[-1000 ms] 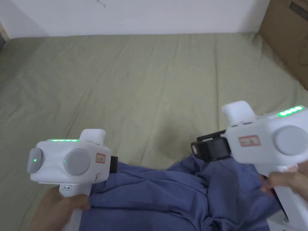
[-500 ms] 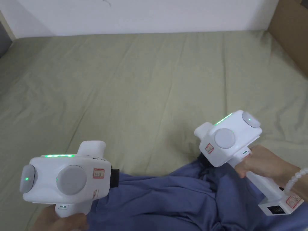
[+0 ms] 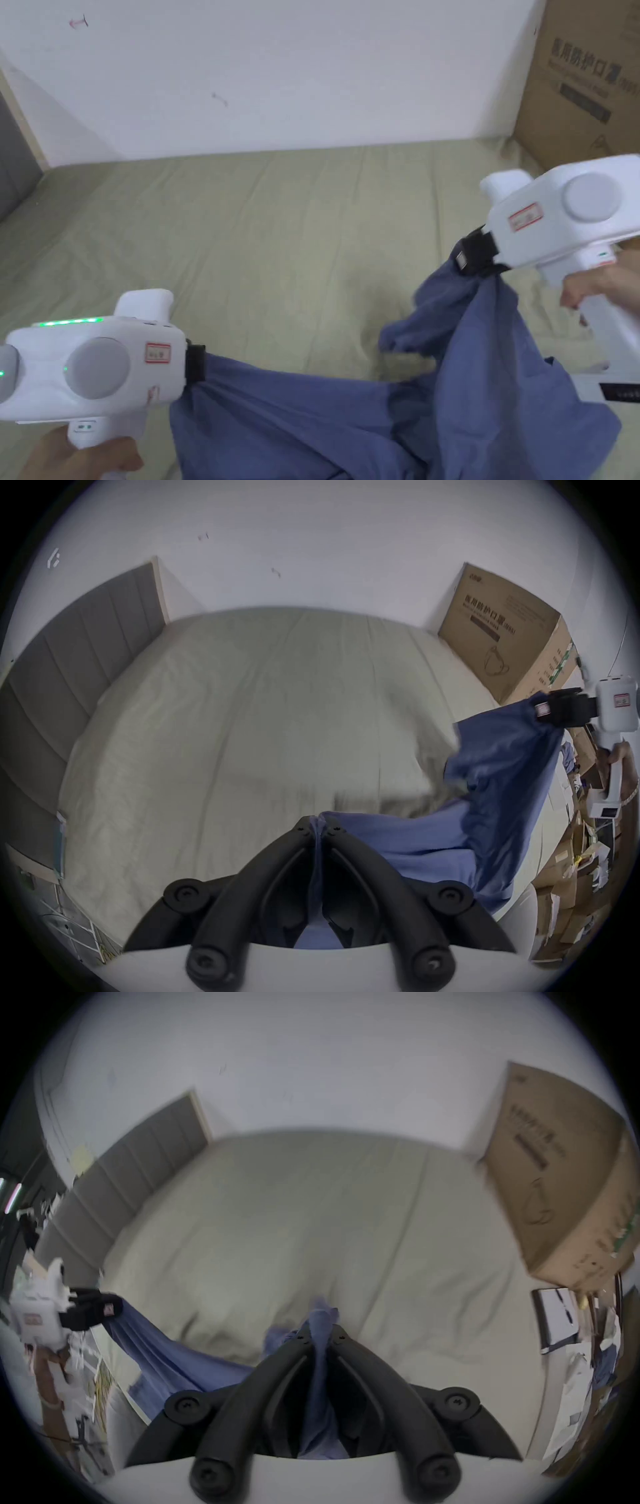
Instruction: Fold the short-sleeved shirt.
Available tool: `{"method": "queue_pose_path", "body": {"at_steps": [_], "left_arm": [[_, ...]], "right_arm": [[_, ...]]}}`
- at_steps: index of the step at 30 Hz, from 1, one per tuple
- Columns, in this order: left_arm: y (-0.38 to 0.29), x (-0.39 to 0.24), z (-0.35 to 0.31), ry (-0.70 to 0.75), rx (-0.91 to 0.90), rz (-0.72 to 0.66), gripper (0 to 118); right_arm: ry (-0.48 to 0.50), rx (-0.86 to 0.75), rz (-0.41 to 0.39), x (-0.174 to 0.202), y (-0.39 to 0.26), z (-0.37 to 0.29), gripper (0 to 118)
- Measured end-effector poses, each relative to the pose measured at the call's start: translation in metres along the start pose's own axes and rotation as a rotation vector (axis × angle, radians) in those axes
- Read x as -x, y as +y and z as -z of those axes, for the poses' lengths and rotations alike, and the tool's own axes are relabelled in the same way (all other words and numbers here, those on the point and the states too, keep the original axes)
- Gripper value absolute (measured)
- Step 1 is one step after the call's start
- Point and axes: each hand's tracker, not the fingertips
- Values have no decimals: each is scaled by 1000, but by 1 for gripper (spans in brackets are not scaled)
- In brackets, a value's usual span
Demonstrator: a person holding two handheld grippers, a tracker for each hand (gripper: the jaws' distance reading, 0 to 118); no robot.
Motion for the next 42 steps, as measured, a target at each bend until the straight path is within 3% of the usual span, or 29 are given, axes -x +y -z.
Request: {"method": "queue_pose_path", "body": {"at_steps": [5, 10, 12, 25, 30, 42], "left_arm": [[21, 12, -64, 43, -150, -23, 1], [38, 28, -121, 102, -253, -29, 1], [43, 34, -139, 109, -285, -50, 1], [89, 29, -181, 110, -370, -13, 1], [157, 32, -196, 88, -422, -38, 1], [334, 34, -224, 87, -592, -44, 1]], "right_arm": [[20, -208, 176, -35, 8, -95, 3], [1, -323, 271, -64, -5, -154, 3], [41, -349, 314, -73, -13, -168, 3], [53, -388, 324, -71, 5, -190, 3], [36, -420, 325, -71, 62, -197, 3], [16, -551, 411, -89, 223, -206, 3]]}}
